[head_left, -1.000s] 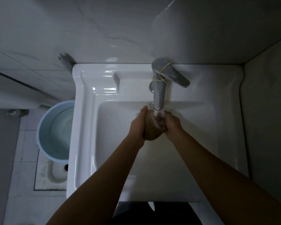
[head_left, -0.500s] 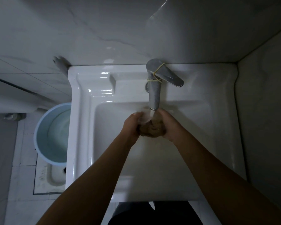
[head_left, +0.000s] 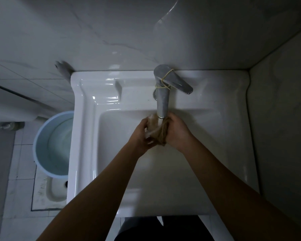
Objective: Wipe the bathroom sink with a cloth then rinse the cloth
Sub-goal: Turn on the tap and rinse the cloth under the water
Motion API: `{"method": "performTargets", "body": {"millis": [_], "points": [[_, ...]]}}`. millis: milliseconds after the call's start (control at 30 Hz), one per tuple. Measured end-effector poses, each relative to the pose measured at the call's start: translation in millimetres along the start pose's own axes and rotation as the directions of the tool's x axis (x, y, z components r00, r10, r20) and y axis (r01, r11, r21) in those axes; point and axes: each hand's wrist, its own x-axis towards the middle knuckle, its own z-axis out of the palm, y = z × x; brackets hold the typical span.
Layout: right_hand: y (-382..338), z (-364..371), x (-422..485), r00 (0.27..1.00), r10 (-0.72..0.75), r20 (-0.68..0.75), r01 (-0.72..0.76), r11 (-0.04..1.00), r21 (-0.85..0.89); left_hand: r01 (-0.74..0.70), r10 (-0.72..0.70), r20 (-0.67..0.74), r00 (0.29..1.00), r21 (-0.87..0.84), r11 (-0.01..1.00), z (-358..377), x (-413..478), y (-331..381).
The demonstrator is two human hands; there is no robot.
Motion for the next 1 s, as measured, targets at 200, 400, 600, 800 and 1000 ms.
{"method": "performTargets", "body": {"millis": [200, 400, 600, 800, 1000], "points": [[5.8, -15.0, -0.1, 0.908, -0.420, 0.015, 0.248, 0.509, -0.824, -0.117, 0.129, -0.033, 0.991, 0.245, 0.962, 7.2, 5.4, -8.6], [8.9, -29.3, -1.8, 0.875, -0.484, -0.015, 0.271, 0.514, -0.814, -0.196, 0.201, 0.017, 0.979, 0.315, 0.929, 9.3, -0.4, -7.6], [-11.4, -30.6, -22.4, 0.812, -0.583, 0.000, 0.370, 0.516, -0.773, -0.065, 0.057, 0.107, 0.993, 0.073, 0.995, 13.6, -16.2, 5.4], [-62.9, -3.8, -82.6, 0.717, -0.673, 0.181, 0.630, 0.517, -0.579, -0.115, 0.116, 0.053, 0.992, -0.024, 0.993, -1.0, -41.0, 4.3], [-72.5, 11.1, -92.4, 0.700, -0.701, 0.134, 0.617, 0.500, -0.607, -0.194, 0.197, 0.066, 0.978, -0.055, 0.979, -6.8, -81.3, -5.3]]}}
